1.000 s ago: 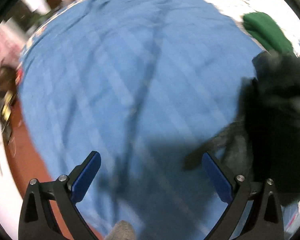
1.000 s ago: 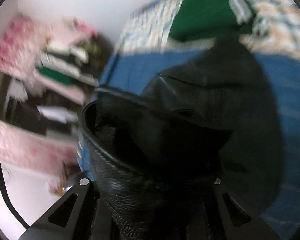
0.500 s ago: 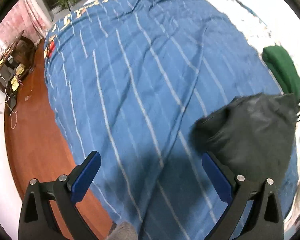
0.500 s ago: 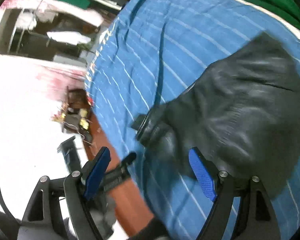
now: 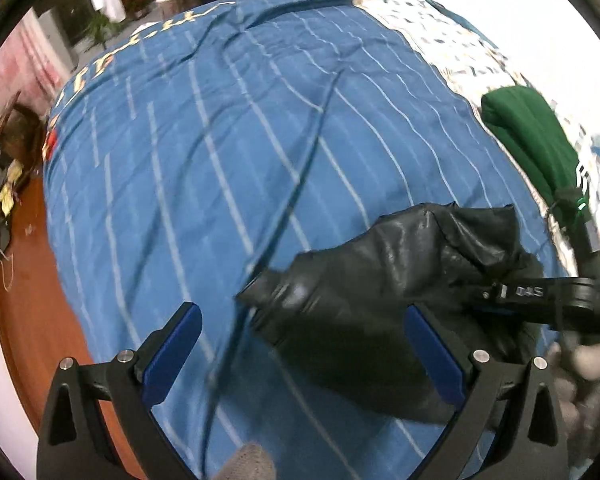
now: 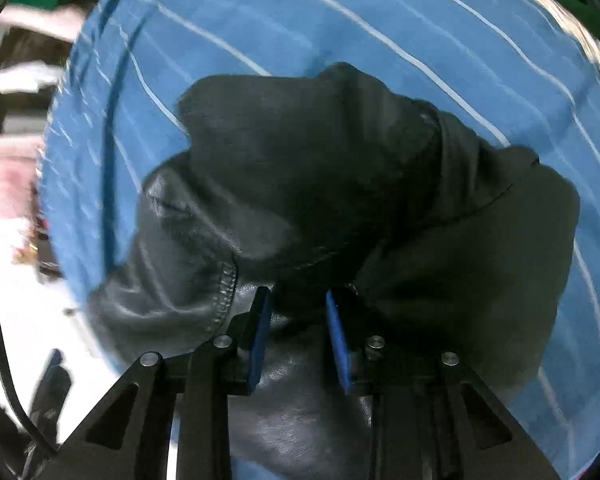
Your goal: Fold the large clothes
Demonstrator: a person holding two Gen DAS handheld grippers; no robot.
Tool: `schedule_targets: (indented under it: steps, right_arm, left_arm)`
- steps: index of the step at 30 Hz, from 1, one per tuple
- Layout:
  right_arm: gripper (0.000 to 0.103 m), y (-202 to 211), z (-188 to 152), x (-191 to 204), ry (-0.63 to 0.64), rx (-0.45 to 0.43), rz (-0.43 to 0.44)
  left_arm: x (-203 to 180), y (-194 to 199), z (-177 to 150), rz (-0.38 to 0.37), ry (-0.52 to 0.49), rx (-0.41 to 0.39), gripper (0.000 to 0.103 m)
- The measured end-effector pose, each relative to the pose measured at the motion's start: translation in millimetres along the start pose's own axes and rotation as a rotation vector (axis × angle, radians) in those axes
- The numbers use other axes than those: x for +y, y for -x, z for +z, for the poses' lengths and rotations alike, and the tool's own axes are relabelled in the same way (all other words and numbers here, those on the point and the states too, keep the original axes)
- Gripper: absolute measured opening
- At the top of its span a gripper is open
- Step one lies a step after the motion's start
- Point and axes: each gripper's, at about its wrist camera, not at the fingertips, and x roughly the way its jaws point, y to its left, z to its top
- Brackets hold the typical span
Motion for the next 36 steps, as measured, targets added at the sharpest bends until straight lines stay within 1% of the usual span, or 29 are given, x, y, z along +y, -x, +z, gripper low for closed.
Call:
schedule_targets:
  steps: [2, 4, 5, 6, 7, 9, 10, 11, 12, 14, 15, 16, 17, 18, 20, 21, 22, 24, 26, 27, 28, 30, 32, 33, 35, 36]
  right_arm:
    - [0.034, 5.5, -1.1, 5.4, 0.021, 0.031, 0.001]
    - [0.034, 24.2, -5.8, 5.6, 0.016, 0.036, 0.035]
    - [0.034, 37.0, -8.5, 3.7, 0.013, 0.025, 0.058]
    - [0.034, 53.6, -12.9, 2.2, 0.002, -0.005, 0.090]
    - [0.034, 71.3, -15.3, -0.9, -0.013, -0.060, 0.119]
    - [0.034, 90.5, -14.1, -7.8, -0.042, -0.141, 0.152]
    - [0.034, 91.0, -7.5, -11.2, -0.062, -0.175, 0.170]
    - [0.034, 84.6, 0.3, -12.8, -0.077, -0.184, 0.170]
    - [0.034, 71.1, 12.9, -18.2, -0.097, -0.172, 0.142]
    - [0.034, 25.8, 28.4, -21.6, -0.116, -0.130, 0.072]
    - [0.034, 11.2, 34.0, -21.3, -0.125, -0.138, 0.051]
    - [0.034, 9.3, 39.8, -17.2, -0.116, -0.149, 0.029]
    - [0.034, 12.0, 42.3, -11.4, -0.103, -0.130, 0.014]
    - [0.035, 16.7, 43.1, -8.5, -0.096, -0.109, 0.017]
    - [0.036, 37.4, 37.8, -11.7, -0.109, -0.088, 0.083]
    - [0.036, 57.8, 26.5, -22.3, -0.118, -0.108, 0.141]
    - [0.036, 73.6, 15.1, -27.6, -0.122, -0.127, 0.170]
    - [0.036, 104.7, -14.1, -31.5, -0.106, -0.153, 0.196]
    - [0.036, 111.9, -44.9, -37.1, -0.105, -0.120, 0.208]
    - [0.036, 109.7, -56.1, -42.4, -0.108, -0.096, 0.204]
    - [0.036, 100.3, -70.0, -44.6, -0.111, -0.049, 0.192]
    - [0.036, 74.4, -89.4, -48.8, -0.101, 0.035, 0.144]
    - [0.036, 41.4, -97.7, -46.2, -0.082, 0.055, 0.054]
    - [0.036, 27.7, -98.0, -48.0, -0.084, 0.054, 0.028]
    - [0.037, 9.3, -89.1, -47.2, -0.096, 0.039, 0.018]
    - [0.037, 7.1, -84.7, -50.7, -0.122, 0.051, 0.032]
  left_arm:
    - [-13.7, -15.8, 3.6, 0.039, -0.050, 0.007, 0.103]
    - [-23.9, -33.2, 4.9, 0.082, -0.104, 0.014, 0.103]
    - [-26.0, -39.9, 4.6, 0.098, -0.121, 0.027, 0.103]
    - [-26.9, -47.5, 3.5, 0.108, -0.138, 0.037, 0.103]
    - [-26.9, -52.9, 2.1, 0.115, -0.149, 0.043, 0.103]
    - [-26.1, -62.7, -1.5, 0.120, -0.169, 0.058, 0.103]
    - [-25.4, -66.0, -3.0, 0.121, -0.178, 0.058, 0.103]
    - [-25.3, -67.3, -3.6, 0.126, -0.185, 0.054, 0.103]
    - [-25.2, -69.4, -3.6, 0.128, -0.192, 0.050, 0.103]
    - [-24.7, -73.9, -0.7, 0.129, -0.198, 0.058, 0.103]
    - [-23.9, -74.9, 2.0, 0.128, -0.197, 0.066, 0.103]
    - [-23.3, -74.3, 3.8, 0.130, -0.197, 0.073, 0.103]
    - [-22.3, -71.0, 5.6, 0.133, -0.195, 0.078, 0.103]
    - [-20.4, -64.3, 6.1, 0.134, -0.188, 0.076, 0.103]
    - [-14.0, -44.4, 3.6, 0.120, -0.162, 0.054, 0.103]
    - [-8.4, -32.1, 0.5, 0.111, -0.142, 0.045, 0.103]
    - [-2.9, -21.4, -3.6, 0.104, -0.122, 0.040, 0.103]
    - [4.7, -9.6, -12.1, 0.099, -0.090, 0.049, 0.103]
    - [11.6, -3.8, -22.3, 0.092, -0.053, 0.074, 0.103]
    - [14.8, -4.2, -27.9, 0.086, -0.034, 0.096, 0.103]
    - [16.8, -6.0, -32.8, 0.084, -0.020, 0.114, 0.103]
    - [18.5, -10.4, -41.5, 0.095, -0.004, 0.140, 0.103]
    - [22.2, -15.0, -49.3, 0.092, 0.019, 0.171, 0.103]
    - [24.9, -15.6, -52.3, 0.084, 0.041, 0.180, 0.103]
    - [28.1, -14.5, -55.1, 0.054, 0.082, 0.184, 0.103]
    - [29.1, -14.2, -55.3, 0.039, 0.099, 0.182, 0.103]
